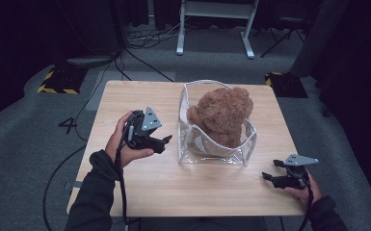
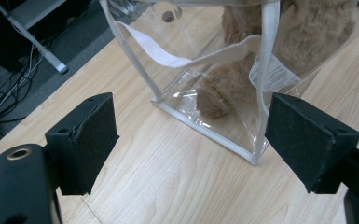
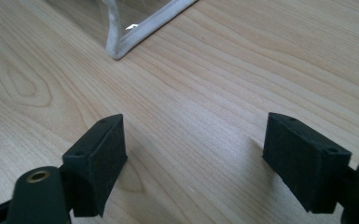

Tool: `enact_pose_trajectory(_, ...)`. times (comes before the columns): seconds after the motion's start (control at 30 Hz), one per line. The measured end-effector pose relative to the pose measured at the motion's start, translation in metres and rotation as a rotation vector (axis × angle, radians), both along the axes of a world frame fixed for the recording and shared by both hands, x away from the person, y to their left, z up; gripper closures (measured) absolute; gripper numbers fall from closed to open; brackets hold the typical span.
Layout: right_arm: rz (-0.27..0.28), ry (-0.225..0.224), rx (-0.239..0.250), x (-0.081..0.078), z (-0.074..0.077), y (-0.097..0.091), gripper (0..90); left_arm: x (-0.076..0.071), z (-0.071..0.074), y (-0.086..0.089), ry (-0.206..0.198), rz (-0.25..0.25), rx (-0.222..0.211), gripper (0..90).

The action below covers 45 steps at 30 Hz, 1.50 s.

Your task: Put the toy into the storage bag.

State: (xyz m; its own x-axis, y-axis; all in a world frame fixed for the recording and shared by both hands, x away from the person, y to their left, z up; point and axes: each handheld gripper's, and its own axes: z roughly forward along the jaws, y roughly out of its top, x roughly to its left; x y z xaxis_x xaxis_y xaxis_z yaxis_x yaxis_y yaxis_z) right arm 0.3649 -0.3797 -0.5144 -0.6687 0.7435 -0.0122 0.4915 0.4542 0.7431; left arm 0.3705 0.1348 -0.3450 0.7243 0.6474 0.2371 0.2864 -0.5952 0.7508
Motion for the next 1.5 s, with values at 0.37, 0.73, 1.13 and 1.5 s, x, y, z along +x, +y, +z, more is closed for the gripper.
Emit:
enact_pose_trajectory(0.37,0.0,-0.001,0.0,0.0,0.0,0.0,21.4,-0.001,-0.013,0.009,0.021,0.029,0.024,16.9)
enact_pose_trajectory(0.73,0.001,-0.001,0.0,0.0,0.0,0.0,21.4,-0.003,-0.025,0.018,0.037,0.049,0.043,16.9)
enact_pose_trajectory(1.13,0.0,0.0,0.0,0.0,0.0,0.0,21.4,-0.005,-0.037,0.026,0.05,0.075,0.058,16.9)
enact_pose_trajectory(1.5,0.0,0.0,0.0,0.0,0.0,0.0,21.4,-0.006,-0.049,0.033,0.074,0.093,0.082,17.1)
